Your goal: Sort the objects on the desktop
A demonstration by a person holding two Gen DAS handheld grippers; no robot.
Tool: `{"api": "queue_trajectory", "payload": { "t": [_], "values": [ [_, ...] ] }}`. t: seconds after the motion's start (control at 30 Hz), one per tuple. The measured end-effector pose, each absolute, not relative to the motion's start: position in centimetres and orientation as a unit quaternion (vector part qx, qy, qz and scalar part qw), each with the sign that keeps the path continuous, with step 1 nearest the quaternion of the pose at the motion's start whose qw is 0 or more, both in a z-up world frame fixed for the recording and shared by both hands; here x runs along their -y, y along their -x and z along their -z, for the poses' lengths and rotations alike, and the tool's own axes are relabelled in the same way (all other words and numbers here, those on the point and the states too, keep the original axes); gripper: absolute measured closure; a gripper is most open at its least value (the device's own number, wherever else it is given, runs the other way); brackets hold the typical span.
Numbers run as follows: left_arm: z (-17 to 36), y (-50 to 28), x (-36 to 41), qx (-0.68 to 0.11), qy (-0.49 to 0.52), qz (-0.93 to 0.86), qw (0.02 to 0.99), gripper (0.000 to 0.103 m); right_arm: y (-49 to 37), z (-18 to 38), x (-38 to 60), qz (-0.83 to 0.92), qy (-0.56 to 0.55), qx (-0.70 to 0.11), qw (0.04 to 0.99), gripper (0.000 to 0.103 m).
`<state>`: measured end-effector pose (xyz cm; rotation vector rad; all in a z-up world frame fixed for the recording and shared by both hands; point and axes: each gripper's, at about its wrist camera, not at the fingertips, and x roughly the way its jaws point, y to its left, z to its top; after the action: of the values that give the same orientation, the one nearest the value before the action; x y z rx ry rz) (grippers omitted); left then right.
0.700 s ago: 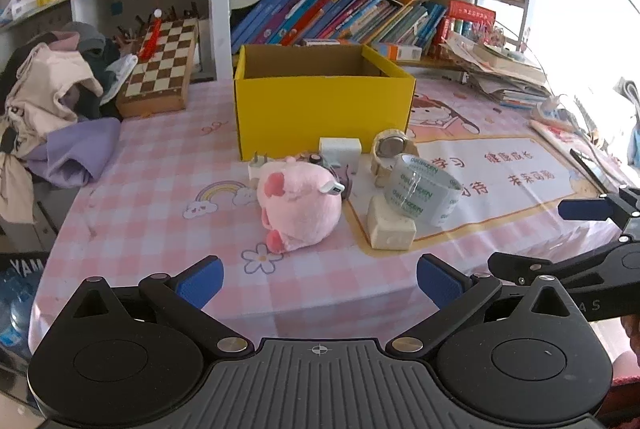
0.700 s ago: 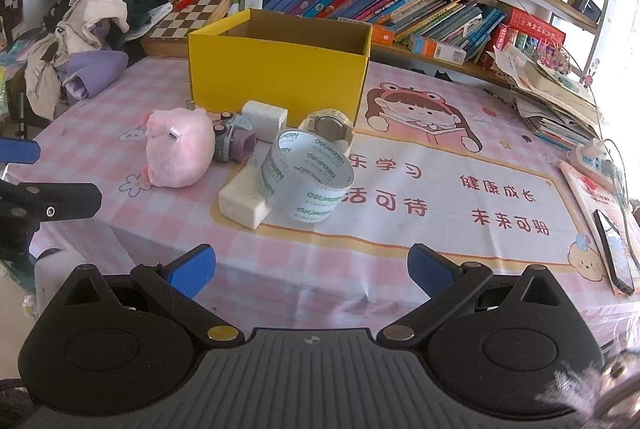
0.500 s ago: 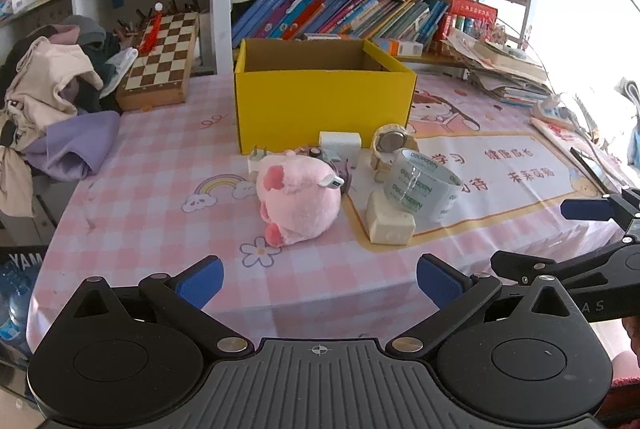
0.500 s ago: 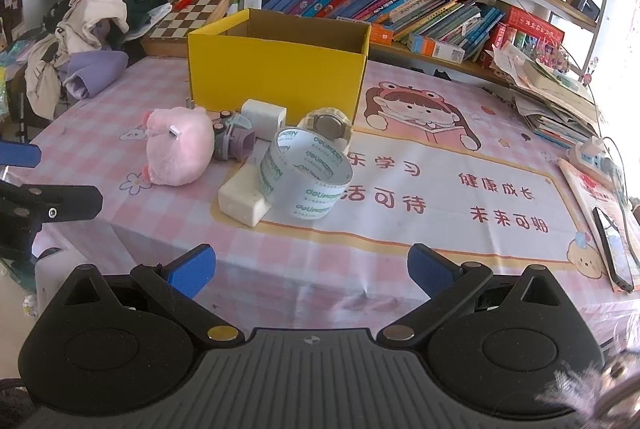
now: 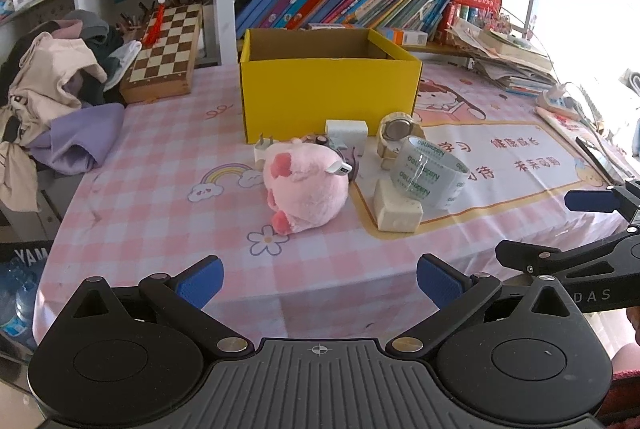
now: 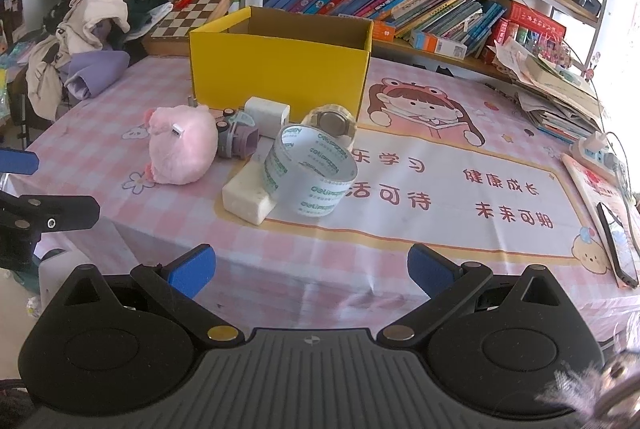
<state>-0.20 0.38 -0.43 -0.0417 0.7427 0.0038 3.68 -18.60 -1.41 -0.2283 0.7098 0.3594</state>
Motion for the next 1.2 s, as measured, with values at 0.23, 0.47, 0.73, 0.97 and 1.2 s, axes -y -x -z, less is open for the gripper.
{"api": "queue_trajectory", "payload": {
  "t": [0.23,0.47,0.73,0.97,1.2],
  "values": [
    [0.62,0.03,-0.52,-0.368,0.026,-0.005,0.93,0.0,-3.76,1.43,18.43,-0.178,0.11,-0.346,0.914,0.0],
    [0.58,0.01,-0.58,-0.367,0.026,-0.004,0.93,0.0,-3.83,1.48,18.33,-0.178,0.111,-0.347,0.914,0.0],
    [0.54,0.01,-0.67,-0.368,0.023,-0.005,0.929,0.0,-3.79,1.51,18.47,-0.178,0.111,-0.347,0.914,0.0],
    [0.44,0.01,-0.61,-0.368,0.017,-0.007,0.93,0.0,-3.73,1.43,18.61,-0.178,0.108,-0.346,0.915,0.0],
    [0.41,-0.06,-0.34,-0.368,0.008,-0.007,0.93,0.0,-3.75,1.49,18.71,-0.178,0.107,-0.347,0.914,0.0]
  ]
}}
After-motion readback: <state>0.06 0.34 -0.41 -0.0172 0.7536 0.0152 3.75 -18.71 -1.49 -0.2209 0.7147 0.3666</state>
